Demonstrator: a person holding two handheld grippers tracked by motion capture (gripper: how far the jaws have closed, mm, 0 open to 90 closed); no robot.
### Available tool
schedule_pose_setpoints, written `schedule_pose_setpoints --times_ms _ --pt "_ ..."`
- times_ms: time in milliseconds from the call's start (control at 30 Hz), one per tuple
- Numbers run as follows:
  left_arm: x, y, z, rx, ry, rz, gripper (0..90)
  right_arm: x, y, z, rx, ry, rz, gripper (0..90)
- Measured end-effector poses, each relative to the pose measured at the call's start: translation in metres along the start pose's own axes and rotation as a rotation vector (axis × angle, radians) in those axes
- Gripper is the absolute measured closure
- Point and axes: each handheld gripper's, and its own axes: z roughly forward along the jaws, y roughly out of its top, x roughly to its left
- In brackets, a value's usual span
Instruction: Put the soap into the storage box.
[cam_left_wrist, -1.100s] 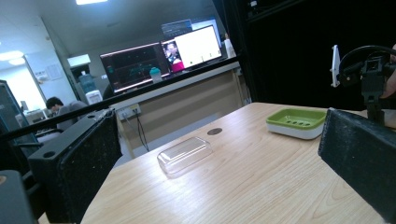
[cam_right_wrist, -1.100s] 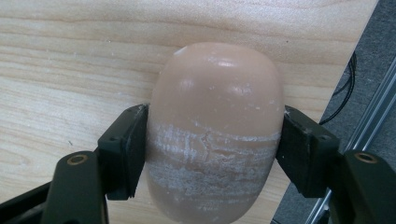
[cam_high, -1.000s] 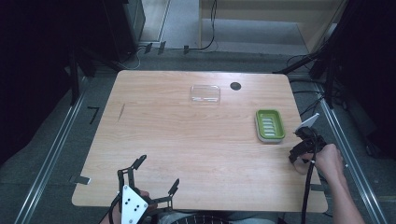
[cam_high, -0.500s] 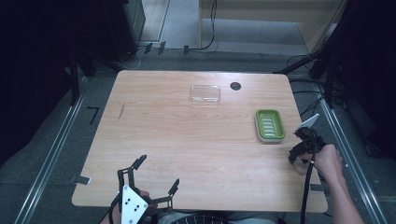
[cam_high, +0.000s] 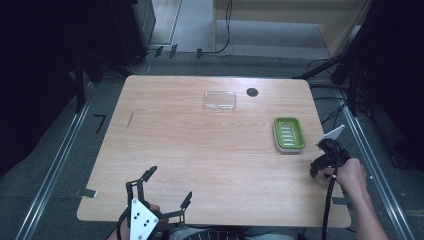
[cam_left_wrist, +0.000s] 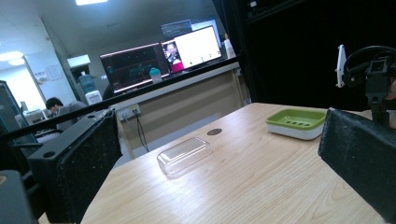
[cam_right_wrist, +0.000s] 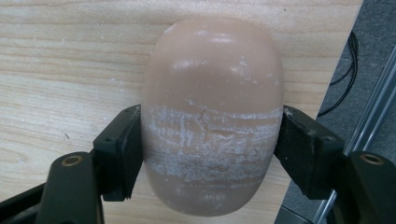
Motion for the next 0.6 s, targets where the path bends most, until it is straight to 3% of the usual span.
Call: schedule_pose_setpoints --times_ms 300,600 --pt "0.0000 0.0000 0.0000 0.000 0.000 0.000 0.0 0.0020 0.0004 -0.0002 -0.010 -0.023 -0.038 32.8" --pt "0.0003 -0.0001 0.0000 -0.001 0.001 -0.003 0.0 0.0008 0.0012 -0.0037 -0.003 -0.001 -0.068 33.1"
